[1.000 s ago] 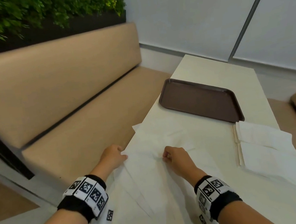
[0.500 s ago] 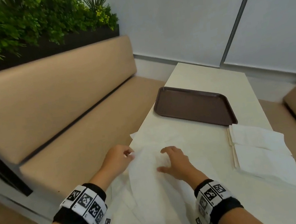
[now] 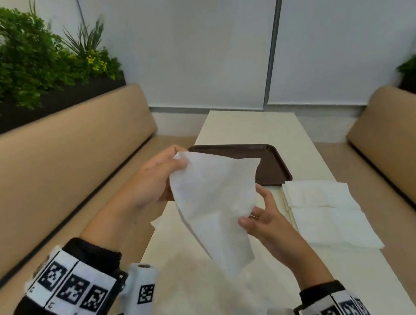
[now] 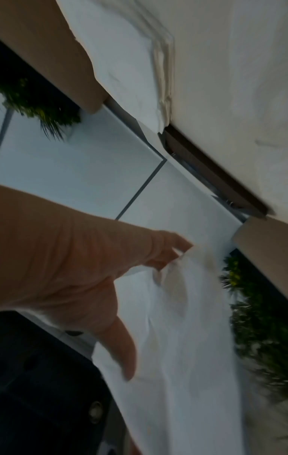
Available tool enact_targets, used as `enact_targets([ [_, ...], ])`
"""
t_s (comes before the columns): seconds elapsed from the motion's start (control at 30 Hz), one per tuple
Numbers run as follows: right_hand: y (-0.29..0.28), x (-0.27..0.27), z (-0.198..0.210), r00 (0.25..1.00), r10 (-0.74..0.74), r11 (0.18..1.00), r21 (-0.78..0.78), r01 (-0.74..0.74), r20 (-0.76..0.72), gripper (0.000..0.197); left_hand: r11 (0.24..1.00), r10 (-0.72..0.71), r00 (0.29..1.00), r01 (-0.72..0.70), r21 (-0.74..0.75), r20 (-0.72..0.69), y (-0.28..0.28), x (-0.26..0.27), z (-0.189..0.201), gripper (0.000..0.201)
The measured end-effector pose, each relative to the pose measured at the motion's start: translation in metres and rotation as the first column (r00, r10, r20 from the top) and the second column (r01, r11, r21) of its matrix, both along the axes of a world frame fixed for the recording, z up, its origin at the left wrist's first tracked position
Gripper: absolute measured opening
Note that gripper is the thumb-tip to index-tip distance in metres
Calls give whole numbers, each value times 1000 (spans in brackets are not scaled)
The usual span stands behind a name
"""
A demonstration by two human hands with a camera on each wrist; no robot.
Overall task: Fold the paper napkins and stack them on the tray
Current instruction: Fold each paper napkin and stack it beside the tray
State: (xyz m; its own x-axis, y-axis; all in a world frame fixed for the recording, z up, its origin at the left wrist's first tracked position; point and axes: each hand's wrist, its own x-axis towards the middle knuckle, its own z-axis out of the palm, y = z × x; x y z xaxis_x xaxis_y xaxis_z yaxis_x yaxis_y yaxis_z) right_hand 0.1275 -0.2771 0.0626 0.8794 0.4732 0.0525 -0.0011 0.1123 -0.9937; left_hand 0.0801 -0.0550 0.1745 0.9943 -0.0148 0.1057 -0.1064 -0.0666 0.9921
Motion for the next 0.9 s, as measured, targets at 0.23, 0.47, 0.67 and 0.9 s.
enact_targets([
  [0.23, -38, -8, 45, 923, -364, 930, 4, 366, 121, 48, 957, -102, 967, 31, -287, -234, -12, 7, -48, 73],
  [0.47, -71, -2, 60, 962, -221, 972, -51, 231, 158, 52, 948, -215, 954, 152, -280, -210, -33, 10, -69, 84],
  [0.67, -92, -5, 56, 985, -93, 983, -144, 114, 145, 44, 930, -224, 963, 166, -327, -147, -33, 14, -69, 78],
  [0.9, -97, -6, 49, 962, -179, 975, -93, 201, 207, 23, 964, -195, 976, 173, -203, -93, -28, 16, -66, 77],
])
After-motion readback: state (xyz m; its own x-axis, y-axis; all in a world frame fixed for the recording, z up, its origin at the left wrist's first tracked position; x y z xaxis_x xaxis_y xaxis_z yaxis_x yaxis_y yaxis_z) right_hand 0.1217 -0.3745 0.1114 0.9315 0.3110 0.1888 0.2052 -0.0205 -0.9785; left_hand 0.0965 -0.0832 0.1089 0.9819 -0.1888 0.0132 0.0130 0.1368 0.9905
